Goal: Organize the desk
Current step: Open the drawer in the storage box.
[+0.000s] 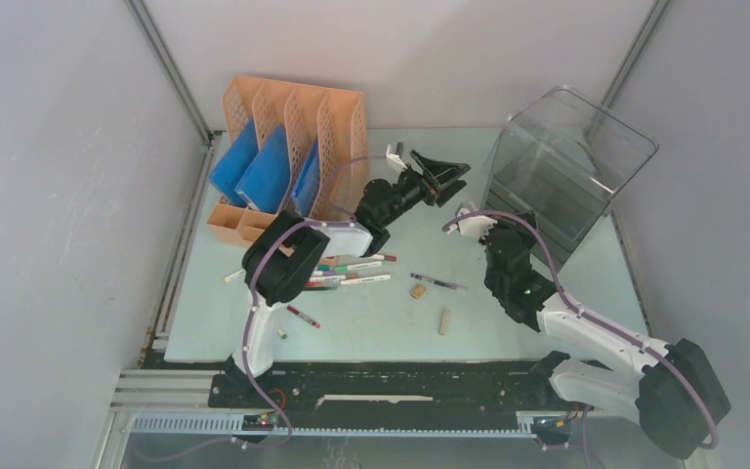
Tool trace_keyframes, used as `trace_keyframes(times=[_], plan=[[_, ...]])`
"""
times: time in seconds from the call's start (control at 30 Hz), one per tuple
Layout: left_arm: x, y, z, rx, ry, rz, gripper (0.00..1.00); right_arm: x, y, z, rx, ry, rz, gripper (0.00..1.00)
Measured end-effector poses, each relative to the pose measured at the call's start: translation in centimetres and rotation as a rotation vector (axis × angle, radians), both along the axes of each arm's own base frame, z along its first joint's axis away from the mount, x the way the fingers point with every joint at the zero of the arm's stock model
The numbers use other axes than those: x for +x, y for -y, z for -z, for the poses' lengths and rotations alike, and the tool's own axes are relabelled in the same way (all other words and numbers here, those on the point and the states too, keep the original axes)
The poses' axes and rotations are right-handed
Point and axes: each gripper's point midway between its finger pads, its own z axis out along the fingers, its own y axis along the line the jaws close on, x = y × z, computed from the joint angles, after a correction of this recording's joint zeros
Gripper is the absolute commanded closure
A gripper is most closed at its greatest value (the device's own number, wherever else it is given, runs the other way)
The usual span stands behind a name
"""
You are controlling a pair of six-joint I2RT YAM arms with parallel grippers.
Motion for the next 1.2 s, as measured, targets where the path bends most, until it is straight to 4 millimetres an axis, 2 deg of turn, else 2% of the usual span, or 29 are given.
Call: trace_keyframes(times=[0.27,0.57,0.8,0.97,1.2], plan=[[0.5,3.7,1.9,-0.035,-0.081,-0.001,0.0,-0.4,-0.3,-0.8,0.015,0.023,-0.018,1.0],[0.3,5.9,-0.1,-0.106,-0.084,0.014,0.0,-0.5,-0.8,-1.0,0.015,0.027,-0.033,1.0],[-0.1,6.9,-0.1,-0.12,-0.088,0.028,0.01,-0.7,-1.4,-1.0,0.013,0.029,-0.051,1.0],[-0.5,7.7,-0.4,-0.13,-0.089,0.041,0.05,-0.8,-1.6,-1.0,0.014,0.029,-0.056,1.0],[-1.5,8.5,-2.1,-0.165,-0.068,0.068,0.08,-0.8,-1.6,-0.8,0.018,0.02,-0.056,1.0]])
